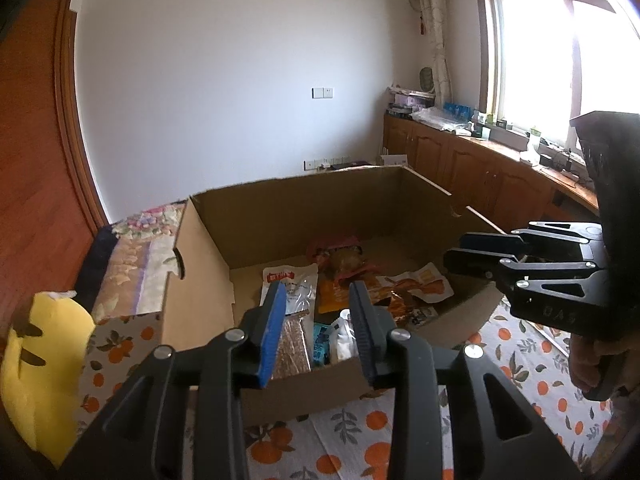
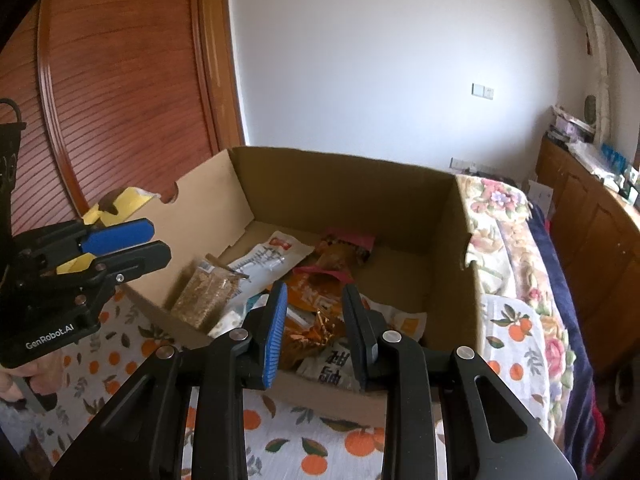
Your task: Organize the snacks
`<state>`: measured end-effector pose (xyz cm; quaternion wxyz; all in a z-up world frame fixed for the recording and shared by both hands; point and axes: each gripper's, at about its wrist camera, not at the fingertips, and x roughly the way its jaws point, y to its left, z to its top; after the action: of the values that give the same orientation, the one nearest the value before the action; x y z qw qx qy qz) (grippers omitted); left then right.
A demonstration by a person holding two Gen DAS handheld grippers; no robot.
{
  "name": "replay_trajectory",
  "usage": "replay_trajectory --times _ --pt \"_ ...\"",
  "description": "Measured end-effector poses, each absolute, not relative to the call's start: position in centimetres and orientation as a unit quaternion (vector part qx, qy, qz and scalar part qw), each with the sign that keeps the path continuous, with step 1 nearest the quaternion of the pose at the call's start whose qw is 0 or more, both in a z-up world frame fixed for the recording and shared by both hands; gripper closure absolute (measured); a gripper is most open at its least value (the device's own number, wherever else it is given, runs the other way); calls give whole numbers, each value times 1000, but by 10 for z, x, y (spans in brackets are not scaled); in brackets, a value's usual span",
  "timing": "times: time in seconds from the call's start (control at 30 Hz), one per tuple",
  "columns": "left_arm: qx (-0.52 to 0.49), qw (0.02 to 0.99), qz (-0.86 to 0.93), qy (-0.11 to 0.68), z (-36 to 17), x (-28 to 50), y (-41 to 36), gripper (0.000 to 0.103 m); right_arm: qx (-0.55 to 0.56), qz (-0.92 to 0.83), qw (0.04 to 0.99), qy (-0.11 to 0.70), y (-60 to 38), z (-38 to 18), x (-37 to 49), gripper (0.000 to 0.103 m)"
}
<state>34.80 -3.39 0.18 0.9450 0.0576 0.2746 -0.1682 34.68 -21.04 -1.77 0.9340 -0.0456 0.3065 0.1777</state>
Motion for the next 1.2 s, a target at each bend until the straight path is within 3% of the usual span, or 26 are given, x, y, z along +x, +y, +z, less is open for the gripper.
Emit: replay_trajectory --times 0.5,0.97,1.2 --pt "79 956 -155 237 58 261 -34 64 -41 166 949 267 -222 41 262 73" --pt "90 958 -147 229 79 188 -39 62 -45 154 954 253 -234 65 178 72" --pt "74 960 -130 236 77 148 -32 56 -36 153 956 249 -238 70 139 66"
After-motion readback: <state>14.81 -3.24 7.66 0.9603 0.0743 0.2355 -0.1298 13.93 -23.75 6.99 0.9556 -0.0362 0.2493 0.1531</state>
